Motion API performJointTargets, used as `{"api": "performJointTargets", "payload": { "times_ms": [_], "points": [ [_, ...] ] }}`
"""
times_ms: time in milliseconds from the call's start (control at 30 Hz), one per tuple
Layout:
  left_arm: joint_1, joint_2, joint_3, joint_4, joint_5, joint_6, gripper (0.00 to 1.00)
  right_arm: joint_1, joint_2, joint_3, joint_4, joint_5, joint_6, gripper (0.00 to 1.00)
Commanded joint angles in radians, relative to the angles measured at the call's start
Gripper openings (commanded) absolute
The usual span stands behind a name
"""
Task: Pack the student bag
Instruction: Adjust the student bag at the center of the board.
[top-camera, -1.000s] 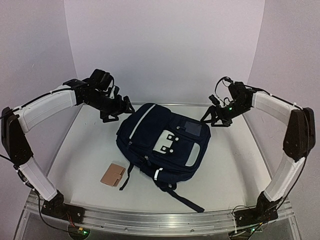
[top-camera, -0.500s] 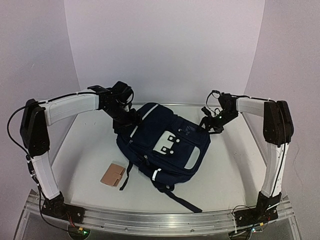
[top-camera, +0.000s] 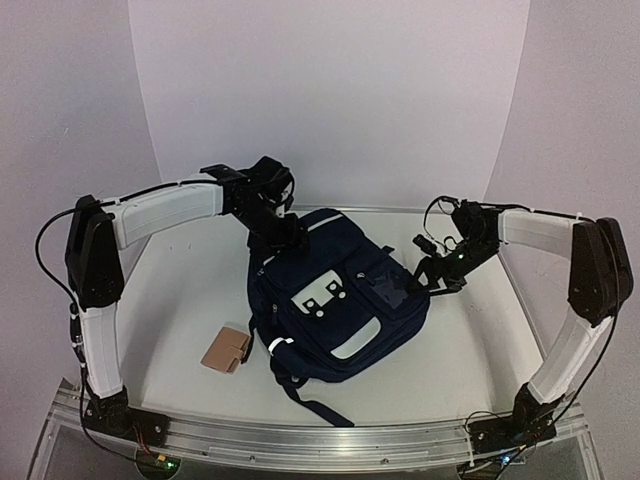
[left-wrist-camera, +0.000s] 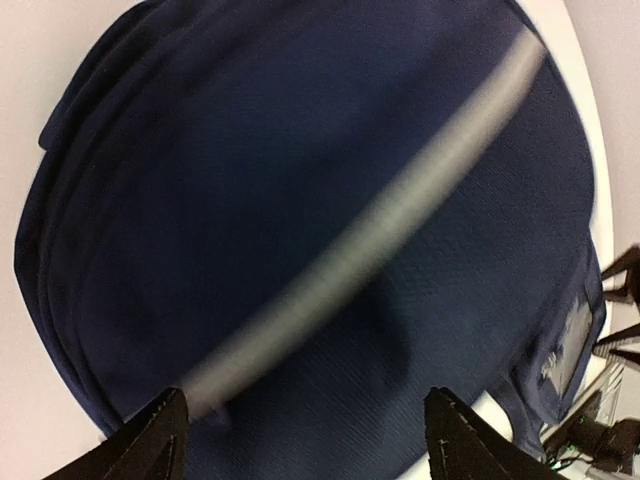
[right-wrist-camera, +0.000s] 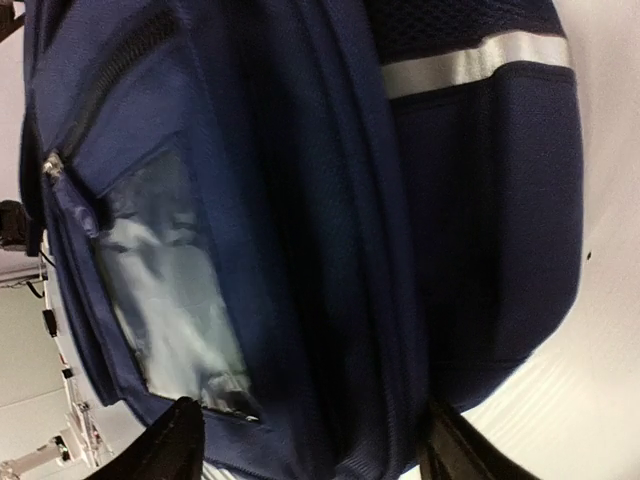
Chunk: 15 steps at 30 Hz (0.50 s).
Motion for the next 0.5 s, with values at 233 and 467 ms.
{"api": "performJointTargets", "payload": {
  "times_ms": [233,467],
  "points": [
    [-0.218,-0.254,-0.097,-0.111,-0.159,0.294,0.91,0.005,-0.121,0.022,-0.06,0.061,0.028,0.95],
    [-0.359,-0.074,-0.01,-0.223,-0.267,0.392,0.9,0.005,-0.089,-0.013,-0.059,0.056,-0.023,0.95]
  ]
}}
